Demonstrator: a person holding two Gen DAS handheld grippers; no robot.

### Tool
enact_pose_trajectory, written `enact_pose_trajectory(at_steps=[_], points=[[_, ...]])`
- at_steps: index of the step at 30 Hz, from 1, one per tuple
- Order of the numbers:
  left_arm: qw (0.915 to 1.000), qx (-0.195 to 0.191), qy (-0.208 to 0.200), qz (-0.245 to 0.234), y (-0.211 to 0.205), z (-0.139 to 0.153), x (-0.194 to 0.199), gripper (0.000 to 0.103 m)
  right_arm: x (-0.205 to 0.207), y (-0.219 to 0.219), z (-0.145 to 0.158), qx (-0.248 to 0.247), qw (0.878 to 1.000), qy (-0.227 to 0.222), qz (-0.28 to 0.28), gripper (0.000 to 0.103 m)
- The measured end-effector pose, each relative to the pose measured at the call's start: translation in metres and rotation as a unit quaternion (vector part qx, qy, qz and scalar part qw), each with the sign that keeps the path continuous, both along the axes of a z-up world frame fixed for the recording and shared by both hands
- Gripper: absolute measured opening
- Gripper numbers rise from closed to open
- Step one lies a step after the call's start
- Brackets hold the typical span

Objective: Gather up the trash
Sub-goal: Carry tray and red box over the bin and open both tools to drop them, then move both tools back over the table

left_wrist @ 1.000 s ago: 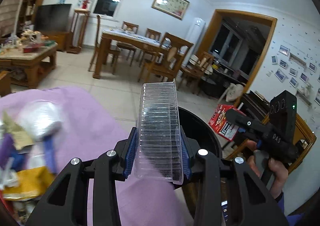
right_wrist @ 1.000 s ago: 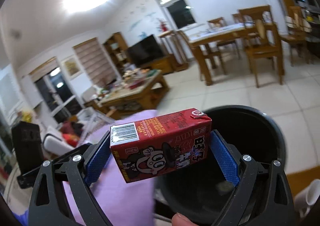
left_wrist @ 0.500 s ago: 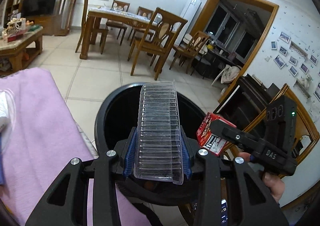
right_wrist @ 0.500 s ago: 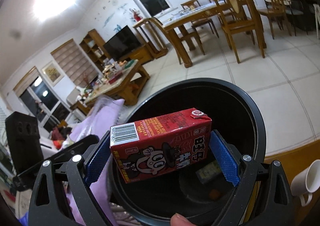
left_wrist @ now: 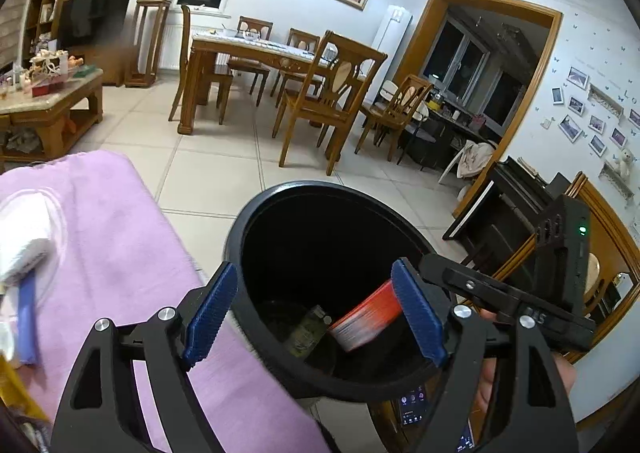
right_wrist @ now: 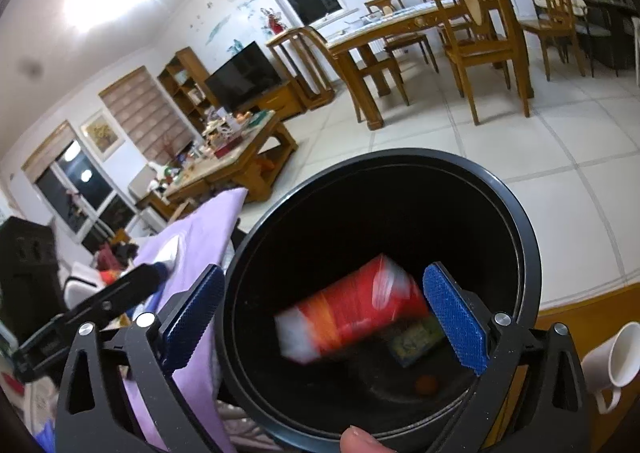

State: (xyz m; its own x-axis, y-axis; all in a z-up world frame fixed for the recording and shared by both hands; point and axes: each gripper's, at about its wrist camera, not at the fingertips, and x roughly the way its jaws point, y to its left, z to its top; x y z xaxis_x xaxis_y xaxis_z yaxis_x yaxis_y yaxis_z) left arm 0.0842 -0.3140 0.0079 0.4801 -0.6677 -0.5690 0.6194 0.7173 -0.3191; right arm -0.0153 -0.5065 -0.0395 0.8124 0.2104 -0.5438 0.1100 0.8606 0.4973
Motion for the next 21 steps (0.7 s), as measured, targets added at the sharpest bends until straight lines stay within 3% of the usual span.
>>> enact_pose_trajectory(at_steps=[7,12,16,21], points=[[0.9991,-0.012,-0.022,0.035,0.062,0.019,-0.014,0.082,0.013,0.038,0.023,-0.015,1.000,-0.009,0.025,0.098],[0.9943,-0.022,-0.029,0.100,0.138,0.026,-0.013,0.082,0.036,0.094,0.040,-0.036,0.997,-0.013,0.069,0.098],[0.9842,-0.029,-0.028,0.172,0.210,0.025,-0.011,0.082,0.061,0.152,0.049,-0.052,0.992,-0.010,0.112,0.098],[0.9612,-0.022,-0.019,0.274,0.301,0.017,-0.006,0.082,0.095,0.228,0.052,-0.077,0.984,-0.004,0.163,0.098]])
